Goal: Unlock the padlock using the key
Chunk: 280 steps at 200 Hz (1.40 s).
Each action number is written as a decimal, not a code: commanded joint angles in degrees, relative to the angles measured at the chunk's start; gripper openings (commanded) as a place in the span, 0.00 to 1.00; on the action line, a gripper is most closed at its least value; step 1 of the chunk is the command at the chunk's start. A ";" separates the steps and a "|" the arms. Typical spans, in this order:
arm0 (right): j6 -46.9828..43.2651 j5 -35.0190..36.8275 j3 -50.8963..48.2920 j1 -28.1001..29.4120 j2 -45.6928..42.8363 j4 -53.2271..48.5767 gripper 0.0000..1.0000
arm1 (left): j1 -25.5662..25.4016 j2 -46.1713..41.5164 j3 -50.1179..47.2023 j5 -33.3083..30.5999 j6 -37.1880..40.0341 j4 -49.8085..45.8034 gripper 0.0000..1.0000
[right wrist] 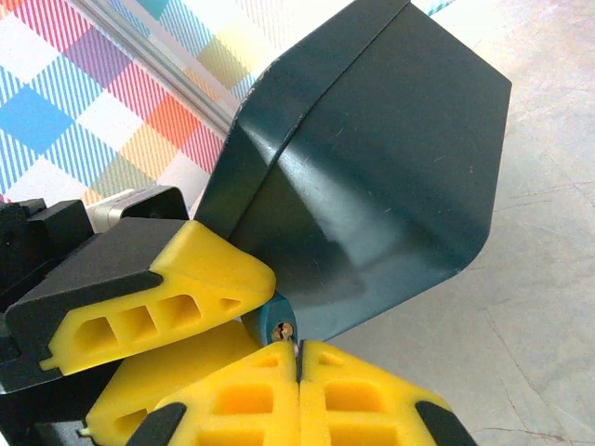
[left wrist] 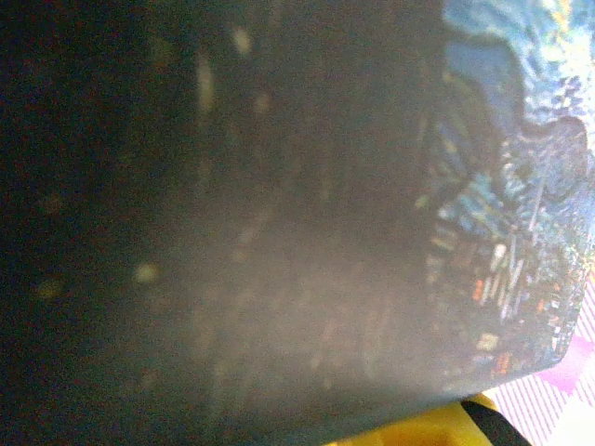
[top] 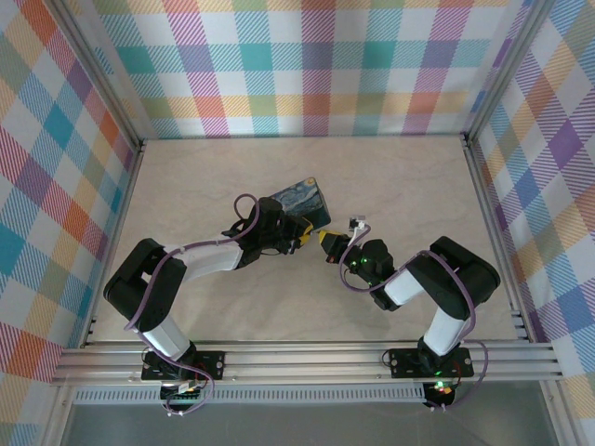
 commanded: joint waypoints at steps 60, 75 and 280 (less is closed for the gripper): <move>0.89 0.22 0.88 -0.34 0.29 3.47 0.00 | -0.51 -1.76 -0.24 1.33 -0.05 1.36 0.04; 0.88 0.46 0.64 -0.45 0.05 3.40 0.00 | -0.51 -1.71 -0.26 1.35 0.04 1.35 0.04; 0.50 -0.84 0.18 -0.78 -0.99 3.47 0.00 | -0.59 -1.86 -0.63 1.21 -0.09 1.63 0.04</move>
